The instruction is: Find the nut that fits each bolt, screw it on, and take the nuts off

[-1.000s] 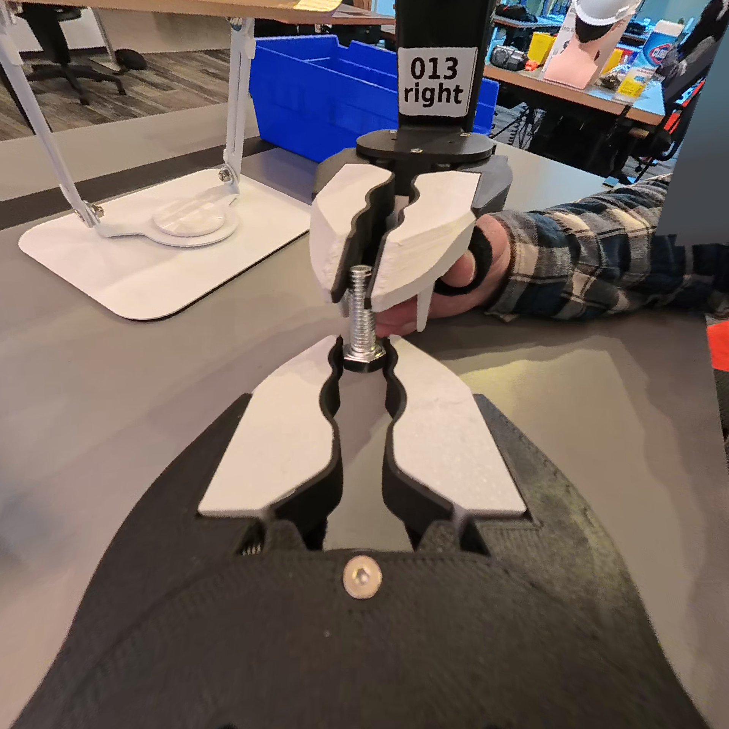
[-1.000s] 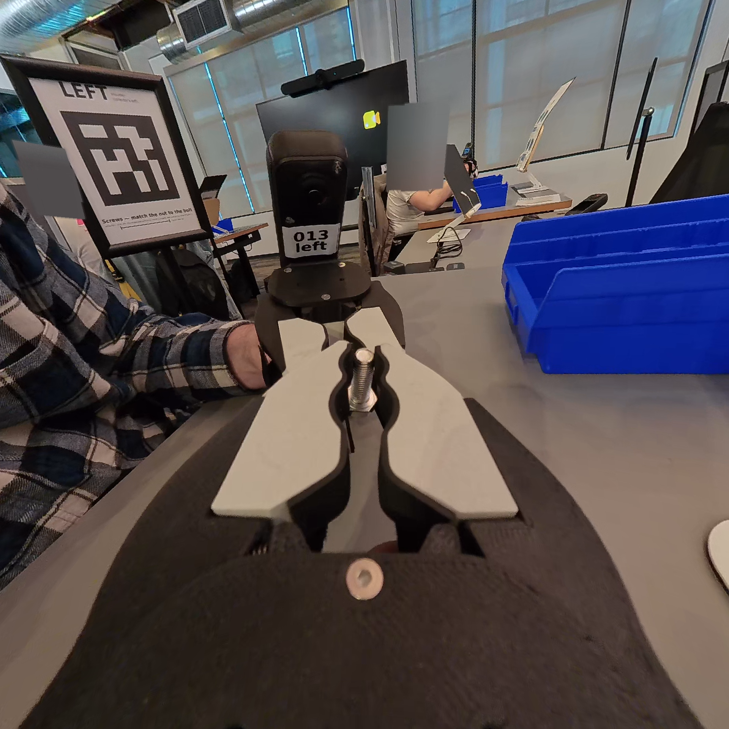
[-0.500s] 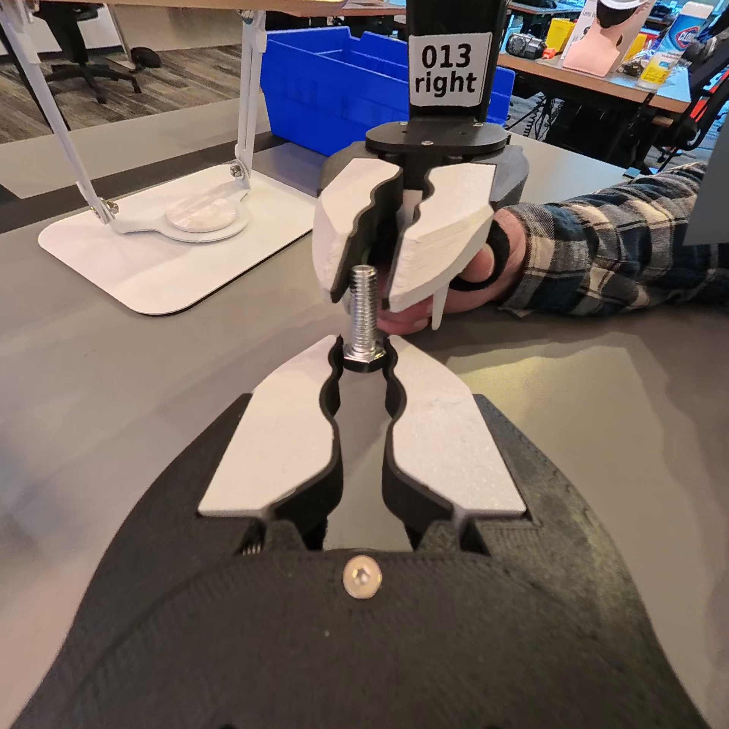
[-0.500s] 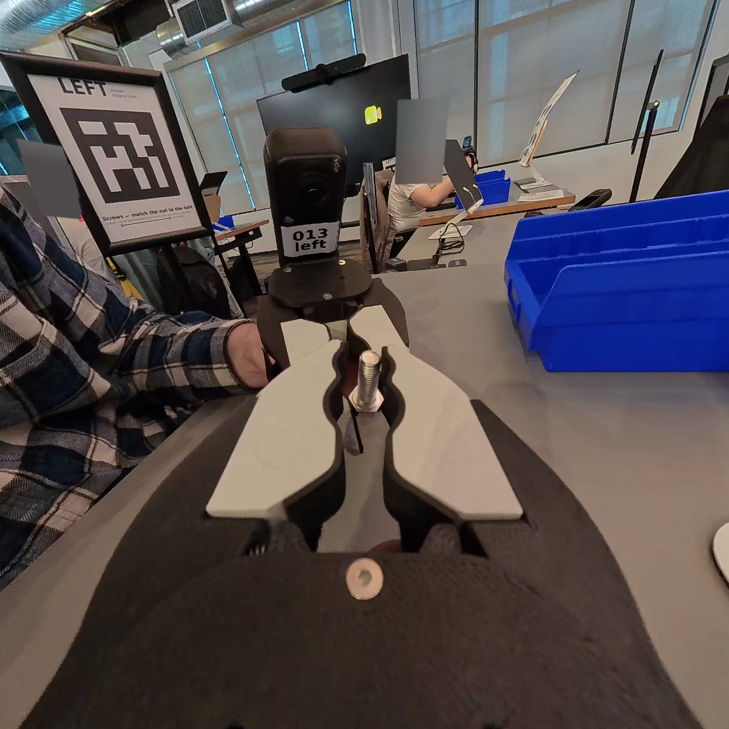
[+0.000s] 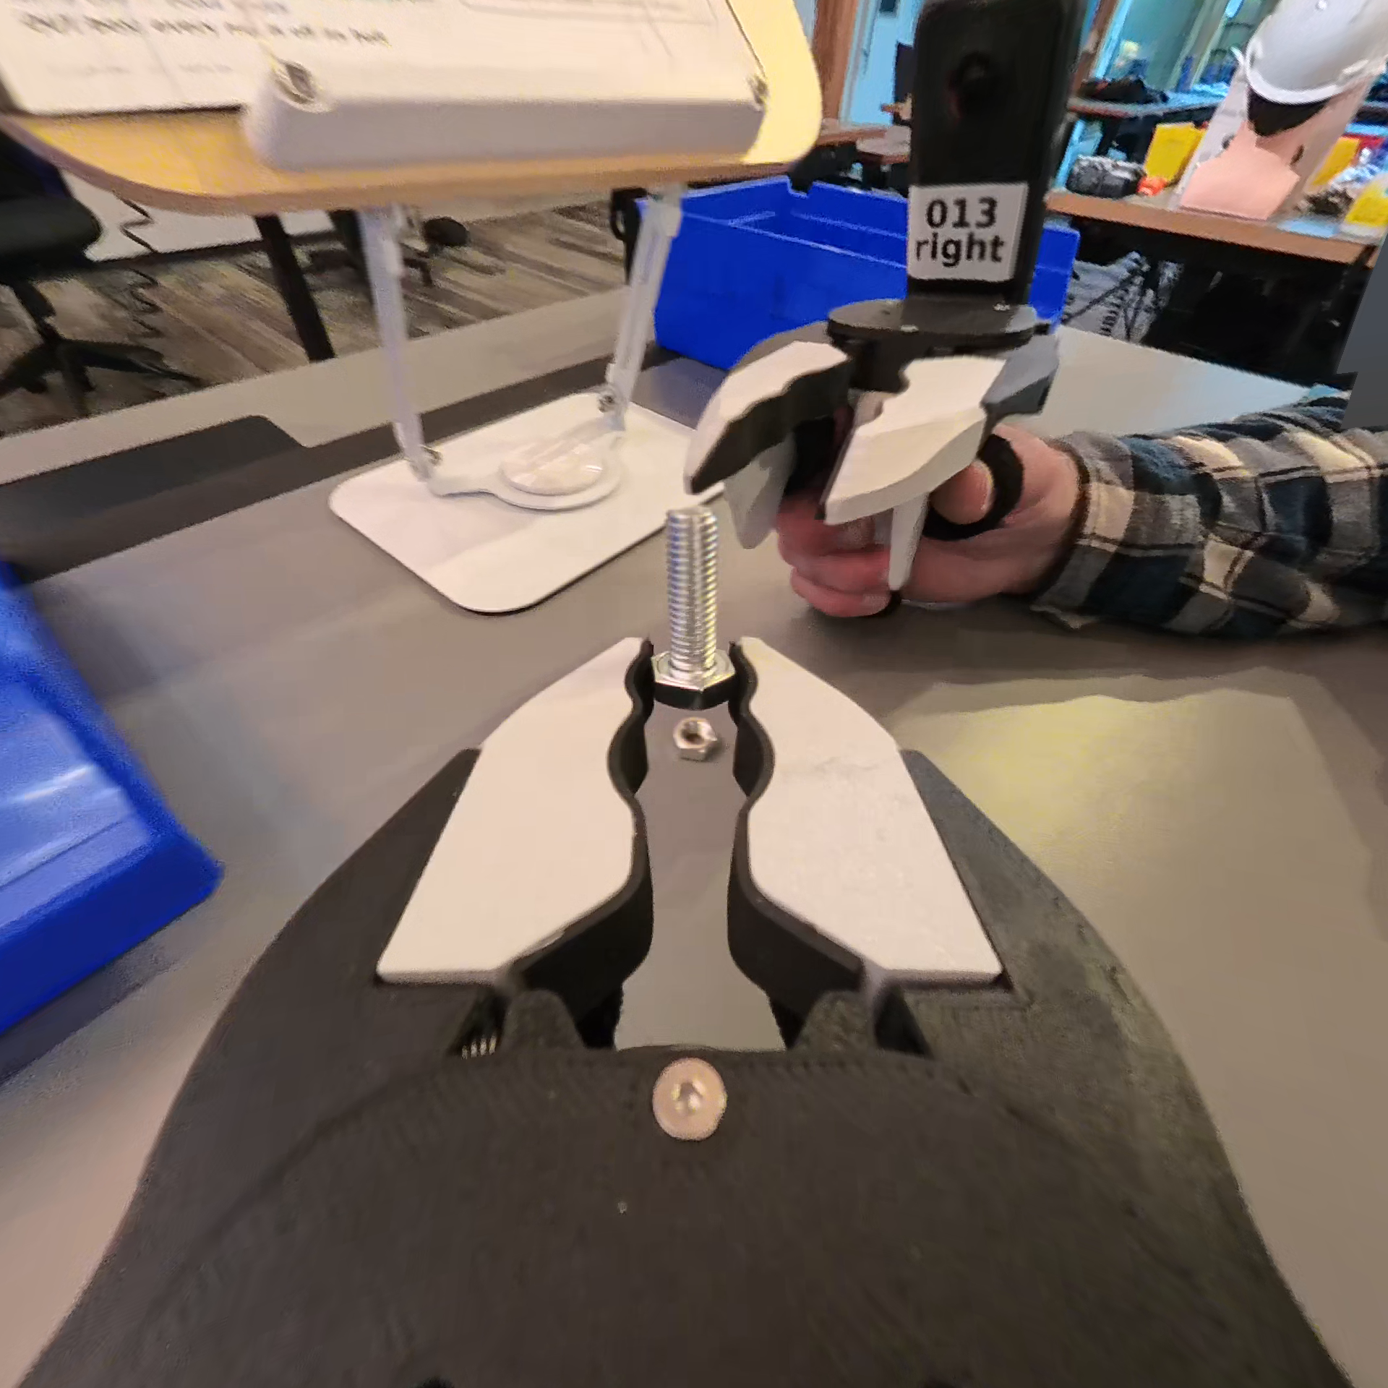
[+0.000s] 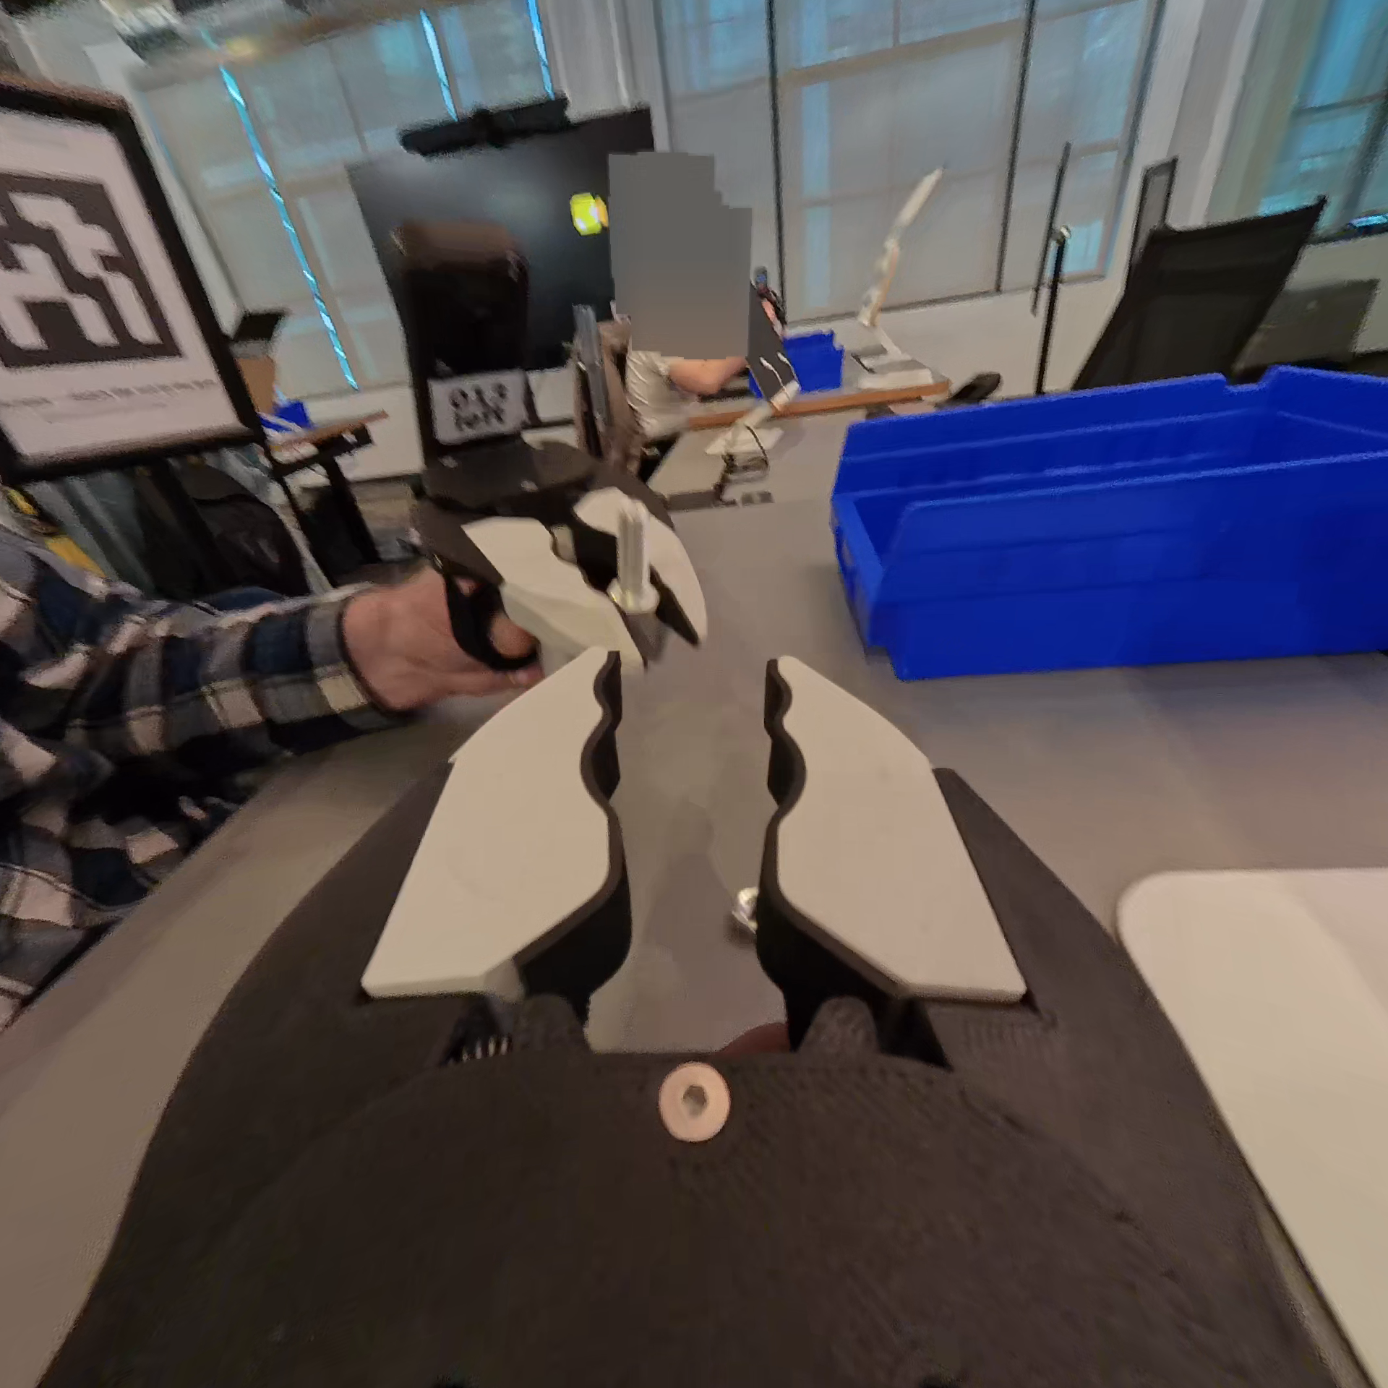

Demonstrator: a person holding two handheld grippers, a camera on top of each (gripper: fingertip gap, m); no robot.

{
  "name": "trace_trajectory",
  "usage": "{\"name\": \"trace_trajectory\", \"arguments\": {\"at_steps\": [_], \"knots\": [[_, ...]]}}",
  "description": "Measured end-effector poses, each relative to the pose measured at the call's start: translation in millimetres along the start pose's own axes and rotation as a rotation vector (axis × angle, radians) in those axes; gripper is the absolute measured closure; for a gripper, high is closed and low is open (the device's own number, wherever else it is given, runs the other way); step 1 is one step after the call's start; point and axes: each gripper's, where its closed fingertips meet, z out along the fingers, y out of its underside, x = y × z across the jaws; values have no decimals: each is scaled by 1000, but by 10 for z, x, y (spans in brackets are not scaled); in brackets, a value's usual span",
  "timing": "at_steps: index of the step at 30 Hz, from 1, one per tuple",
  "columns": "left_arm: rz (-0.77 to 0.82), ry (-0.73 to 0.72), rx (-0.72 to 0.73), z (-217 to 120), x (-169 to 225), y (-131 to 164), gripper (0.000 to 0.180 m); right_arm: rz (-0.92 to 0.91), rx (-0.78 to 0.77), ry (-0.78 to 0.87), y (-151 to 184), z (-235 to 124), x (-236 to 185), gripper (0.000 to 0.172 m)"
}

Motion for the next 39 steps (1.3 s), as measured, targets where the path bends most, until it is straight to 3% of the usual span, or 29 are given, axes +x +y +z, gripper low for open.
{"name": "trace_trajectory", "arguments": {"at_steps": [4,8,17,28,39], "knots": [[63,-96,-2,-124,-177,2,162,-60,-159,84,201,-27,151,146],[63,-102,-2,-158,-206,23,162,-116,-333,77,458,-25,155,150],[43,-96,9,-206,-239,15,162,-220,-633,13,914,-25,141,145],[34,-94,7,-220,-281,19,162,-283,-765,-30,1079,35,263,149],[34,-54,8,-195,-219,14,162,-251,-787,-68,1098,28,243,154]]}}
